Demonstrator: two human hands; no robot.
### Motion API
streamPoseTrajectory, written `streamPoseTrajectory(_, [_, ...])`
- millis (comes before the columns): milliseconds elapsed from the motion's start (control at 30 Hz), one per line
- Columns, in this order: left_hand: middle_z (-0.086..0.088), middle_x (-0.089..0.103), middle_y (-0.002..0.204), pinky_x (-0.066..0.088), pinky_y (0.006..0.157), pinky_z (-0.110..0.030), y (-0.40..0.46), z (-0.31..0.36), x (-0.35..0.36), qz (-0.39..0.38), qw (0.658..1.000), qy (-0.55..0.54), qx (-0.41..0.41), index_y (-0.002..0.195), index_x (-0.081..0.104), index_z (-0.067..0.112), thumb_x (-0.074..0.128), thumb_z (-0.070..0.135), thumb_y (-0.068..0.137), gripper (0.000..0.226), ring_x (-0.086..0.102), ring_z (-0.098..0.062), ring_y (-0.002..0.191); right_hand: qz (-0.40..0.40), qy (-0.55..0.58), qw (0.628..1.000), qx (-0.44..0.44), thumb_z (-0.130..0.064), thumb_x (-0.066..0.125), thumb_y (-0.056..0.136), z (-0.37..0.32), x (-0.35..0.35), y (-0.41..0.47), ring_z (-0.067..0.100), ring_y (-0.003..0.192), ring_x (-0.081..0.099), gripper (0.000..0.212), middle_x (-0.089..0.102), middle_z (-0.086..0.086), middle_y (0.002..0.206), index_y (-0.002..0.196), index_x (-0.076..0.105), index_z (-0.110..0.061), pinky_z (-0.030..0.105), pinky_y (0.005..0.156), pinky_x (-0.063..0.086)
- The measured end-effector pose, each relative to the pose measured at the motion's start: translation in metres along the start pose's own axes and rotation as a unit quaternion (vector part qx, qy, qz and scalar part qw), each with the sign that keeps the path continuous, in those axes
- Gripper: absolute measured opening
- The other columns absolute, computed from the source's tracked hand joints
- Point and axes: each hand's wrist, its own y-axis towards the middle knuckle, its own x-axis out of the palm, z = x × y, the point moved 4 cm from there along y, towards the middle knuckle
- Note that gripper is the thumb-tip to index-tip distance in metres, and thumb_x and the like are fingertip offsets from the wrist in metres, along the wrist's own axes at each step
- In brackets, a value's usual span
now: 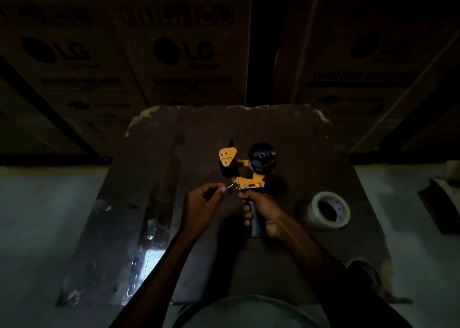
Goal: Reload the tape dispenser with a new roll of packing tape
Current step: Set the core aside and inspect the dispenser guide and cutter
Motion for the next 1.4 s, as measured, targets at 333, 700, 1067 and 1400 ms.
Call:
streamPoseTrajectory(333, [0.032, 0.07, 0.075, 0.05, 0.073, -0.012, -0.022, -0.04, -0.003, -0.014, 0.998, 0.051, -0.025, 0.082, 0.071, 0.03, 0.07, 0.007, 0.086, 0.023, 0.064, 0.012, 0.073, 0.053, -0.01, 0.993, 0.103, -0.024, 0.06, 0.086, 0.07, -0.028, 0.026, 0.012, 0.038, 0.043, 0.027, 0.047, -0.002, 0.048, 0.061, 0.053, -0.018, 0.021, 0.039, 0.038])
streamPoseTrajectory(700, [0.027, 0.073, 0.079, 0.053, 0.076, -0.018, -0.023, -0.042, 0.0, -0.031, 0.999, 0.038, -0.025, 0.079, 0.07, 0.038, 0.071, 0.011, 0.086, 0.028, 0.066, 0.009, 0.077, 0.03, 0.009, 0.99, 0.134, -0.03, 0.063, 0.088, 0.098, -0.048, 0.032, 0.022, 0.059, 0.064, 0.022, 0.066, 0.008, 0.068, 0.074, 0.057, -0.015, 0.03, 0.055, 0.052])
streamPoseTrajectory(1067, [0.012, 0.075, 0.083, 0.051, 0.07, -0.013, -0.027, -0.022, 0.025, -0.052, 0.998, 0.024, 0.018, 0.092, 0.073, 0.028, 0.071, 0.015, 0.087, 0.014, 0.07, 0.001, 0.079, 0.201, -0.511, 0.824, -0.142, -0.07, 0.039, 0.086, 0.071, -0.074, 0.004, 0.023, 0.088, 0.068, 0.048, 0.071, -0.001, 0.088, 0.081, 0.061, -0.028, 0.031, 0.07, 0.046])
streamPoseTrajectory(1400, [0.004, 0.071, 0.11, 0.054, 0.09, -0.031, -0.022, -0.012, 0.062, -0.078, 0.991, 0.09, 0.056, 0.114, 0.068, 0.025, 0.063, 0.047, 0.082, 0.039, 0.066, -0.01, 0.103, 0.317, -0.522, 0.689, -0.389, -0.061, 0.044, 0.09, 0.026, -0.086, -0.04, 0.03, 0.135, 0.043, 0.065, 0.045, 0.011, 0.148, 0.138, 0.044, -0.018, 0.044, 0.11, 0.038])
